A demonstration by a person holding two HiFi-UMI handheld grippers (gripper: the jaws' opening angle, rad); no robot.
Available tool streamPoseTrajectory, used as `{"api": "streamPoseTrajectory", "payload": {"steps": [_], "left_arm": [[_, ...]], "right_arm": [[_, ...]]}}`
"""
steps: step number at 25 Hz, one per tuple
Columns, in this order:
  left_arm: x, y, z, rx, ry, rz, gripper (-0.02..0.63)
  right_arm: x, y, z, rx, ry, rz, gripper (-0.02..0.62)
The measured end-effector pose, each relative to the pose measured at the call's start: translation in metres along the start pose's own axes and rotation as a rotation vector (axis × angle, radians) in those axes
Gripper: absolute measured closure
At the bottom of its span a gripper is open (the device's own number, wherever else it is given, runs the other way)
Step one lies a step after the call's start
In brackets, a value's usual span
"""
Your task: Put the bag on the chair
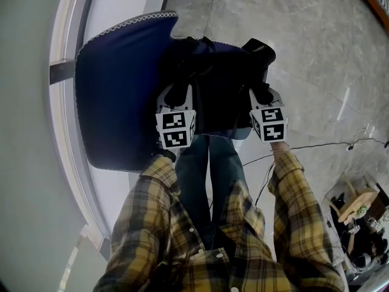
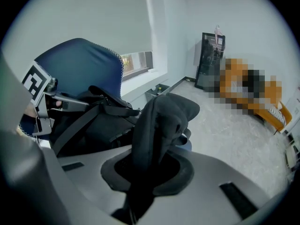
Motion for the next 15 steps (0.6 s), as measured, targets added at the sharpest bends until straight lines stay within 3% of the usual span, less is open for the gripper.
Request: {"api": "streamPoseTrajectory", "payload": {"steps": [7, 15], "left_arm": [[0.0018, 0.0022, 0.0, -0.01, -0.011, 0.0, 0.468], [0.0031, 0.004, -0.0005, -0.024, -0.024, 0.005, 0.424]], "right_arm": [[0.0021, 0.0015, 0.0008, -0.014, 0.001, -0.009, 0.534], [0.0018, 0.0037, -0.0009, -0.026, 0.027, -0.048, 0.436]]}}
Point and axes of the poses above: the fingertips, and each gripper's own axes: z backward along the fingers, x to its right, y out of its top, the point moved 8 cm from there along z, backward along the fingers, and after that the axes turned 10 degrees about -z, right-handed, at the moved point
